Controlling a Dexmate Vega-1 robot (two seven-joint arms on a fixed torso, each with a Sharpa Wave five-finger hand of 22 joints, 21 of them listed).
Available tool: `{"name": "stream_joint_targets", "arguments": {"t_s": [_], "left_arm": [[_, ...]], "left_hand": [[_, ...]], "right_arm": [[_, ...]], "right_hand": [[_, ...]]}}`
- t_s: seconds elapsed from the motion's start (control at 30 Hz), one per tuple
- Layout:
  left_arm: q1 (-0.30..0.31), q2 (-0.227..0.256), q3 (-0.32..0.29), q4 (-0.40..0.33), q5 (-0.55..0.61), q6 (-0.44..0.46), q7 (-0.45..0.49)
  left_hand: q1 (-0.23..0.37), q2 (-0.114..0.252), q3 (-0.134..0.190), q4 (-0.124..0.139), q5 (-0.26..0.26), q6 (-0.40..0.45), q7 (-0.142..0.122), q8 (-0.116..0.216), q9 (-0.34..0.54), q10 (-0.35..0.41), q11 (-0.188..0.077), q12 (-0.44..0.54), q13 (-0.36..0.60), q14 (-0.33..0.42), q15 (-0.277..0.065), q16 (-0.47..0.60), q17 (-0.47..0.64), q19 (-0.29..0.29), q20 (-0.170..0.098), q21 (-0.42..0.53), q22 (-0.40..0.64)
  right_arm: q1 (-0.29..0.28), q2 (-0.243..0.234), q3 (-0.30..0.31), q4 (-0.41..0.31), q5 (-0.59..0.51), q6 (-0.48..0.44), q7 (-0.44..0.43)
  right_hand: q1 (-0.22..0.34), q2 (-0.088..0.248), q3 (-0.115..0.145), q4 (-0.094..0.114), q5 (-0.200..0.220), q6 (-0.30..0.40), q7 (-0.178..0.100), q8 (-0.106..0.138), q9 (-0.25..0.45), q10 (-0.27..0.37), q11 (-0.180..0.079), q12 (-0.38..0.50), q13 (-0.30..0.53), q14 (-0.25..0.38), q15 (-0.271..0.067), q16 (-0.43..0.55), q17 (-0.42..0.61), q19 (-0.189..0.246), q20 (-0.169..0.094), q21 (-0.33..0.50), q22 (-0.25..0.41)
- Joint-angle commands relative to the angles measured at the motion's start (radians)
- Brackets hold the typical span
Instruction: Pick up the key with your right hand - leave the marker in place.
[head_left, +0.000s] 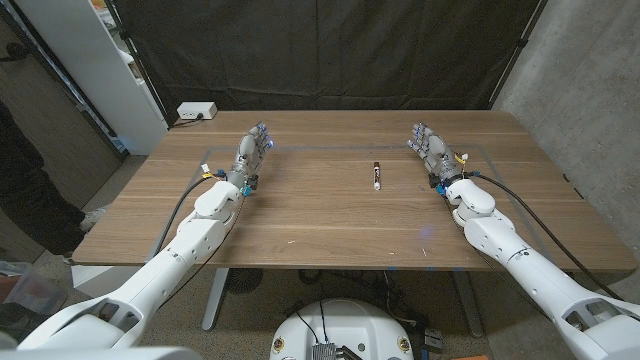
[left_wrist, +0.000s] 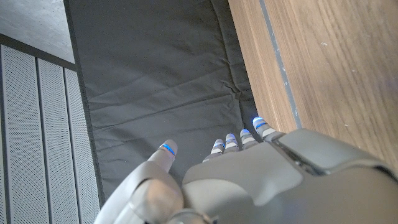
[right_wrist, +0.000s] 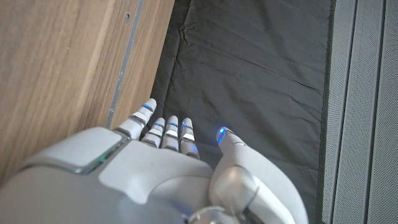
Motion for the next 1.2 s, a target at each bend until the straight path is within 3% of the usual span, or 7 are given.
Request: {"name": "stream_joint_targets", "arguments": {"t_s": [0.03,0.13,0.27,0.37,0.5,0.77,1.2], "left_arm": [[0.000,-0.010,-0.013,0.004,0.012,0.005,-0.013],[0.003,-0.011,-0.018,0.003,0.010,0.013,-0.011],[0.002,-0.010,-0.019,0.004,0.013,0.018,-0.015],[-0.001,-0.013,-0.020,0.006,0.015,0.017,-0.019],[-0.006,-0.015,-0.019,0.011,0.020,0.018,-0.023],[-0.021,-0.027,-0.013,0.031,0.023,0.020,-0.036],[-0.043,-0.044,-0.006,0.062,0.032,0.017,-0.050]], "left_hand": [[-0.001,0.106,0.008,-0.001,0.007,-0.083,0.002,0.005,0.002,-0.063,0.003,0.004,0.003,-0.077,0.003,0.007,0.005,-0.008,0.000,0.005,0.002],[-0.001,0.106,0.008,-0.001,0.008,-0.084,0.002,0.005,0.002,-0.063,0.002,0.004,0.003,-0.077,0.003,0.007,0.005,-0.008,0.000,0.005,0.002],[-0.001,0.106,0.007,-0.001,0.008,-0.084,0.002,0.005,0.002,-0.063,0.002,0.004,0.003,-0.077,0.002,0.007,0.005,-0.008,0.001,0.004,0.002],[-0.001,0.106,0.007,-0.001,0.008,-0.084,0.002,0.005,0.002,-0.063,0.002,0.004,0.002,-0.078,0.002,0.007,0.005,-0.008,0.002,0.004,0.002],[-0.001,0.106,0.007,-0.001,0.008,-0.084,0.001,0.005,0.002,-0.063,0.002,0.005,0.002,-0.077,0.003,0.007,0.005,-0.008,0.001,0.004,0.002],[-0.001,0.105,0.006,-0.001,0.008,-0.083,0.000,0.006,0.002,-0.061,0.002,0.006,0.002,-0.078,0.002,0.007,0.005,-0.008,0.003,0.004,0.002],[-0.002,0.103,0.004,-0.001,0.008,-0.078,-0.002,0.008,0.002,-0.057,0.002,0.008,0.002,-0.077,0.002,0.008,0.005,-0.007,0.003,0.003,0.002]], "right_arm": [[-0.007,0.010,0.013,-0.005,-0.014,-0.008,-0.009],[-0.004,0.012,0.014,-0.002,-0.017,-0.012,-0.005],[-0.004,0.014,0.015,-0.003,-0.026,-0.010,-0.012],[-0.001,0.013,0.016,0.003,-0.024,-0.011,0.002],[0.006,-0.002,0.007,0.003,-0.072,-0.003,-0.015],[0.011,-0.107,-0.011,-0.093,-0.222,-0.092,-0.113],[-0.005,-0.193,-0.016,-0.189,-0.323,-0.211,-0.195]], "right_hand": [[0.005,0.025,0.011,-0.003,0.006,-0.050,-0.016,-0.023,0.003,-0.011,-0.004,-0.009,0.003,0.007,-0.001,0.004,0.006,0.013,-0.005,0.006,0.002],[0.006,0.025,0.012,-0.006,0.006,-0.081,-0.020,-0.032,0.001,-0.050,-0.016,-0.026,0.002,0.000,0.001,0.001,0.007,0.009,-0.005,0.004,0.002],[-0.030,0.027,0.011,0.020,0.004,0.039,-0.007,0.013,0.012,0.086,0.036,0.033,0.022,0.110,0.042,0.043,0.023,0.030,0.039,0.013,0.004],[-0.031,0.025,0.018,0.012,0.005,-0.033,-0.036,-0.019,0.014,0.004,0.026,0.006,0.032,0.085,0.042,0.032,0.031,0.026,0.051,0.010,0.005],[0.001,0.011,0.032,-0.026,0.005,-0.064,-0.046,-0.024,0.011,-0.034,0.019,-0.011,0.030,0.062,0.051,0.017,0.023,0.023,0.078,0.008,0.005],[0.150,-0.023,0.087,-0.182,-0.001,-0.021,-0.037,-0.002,0.006,-0.001,0.022,-0.001,0.023,0.107,0.056,0.015,0.007,0.059,0.113,0.017,0.006],[0.206,-0.028,0.091,-0.241,-0.004,0.031,-0.028,0.012,0.007,0.052,0.021,0.019,0.025,0.160,0.040,0.029,0.011,0.091,0.109,0.026,0.008]]}}
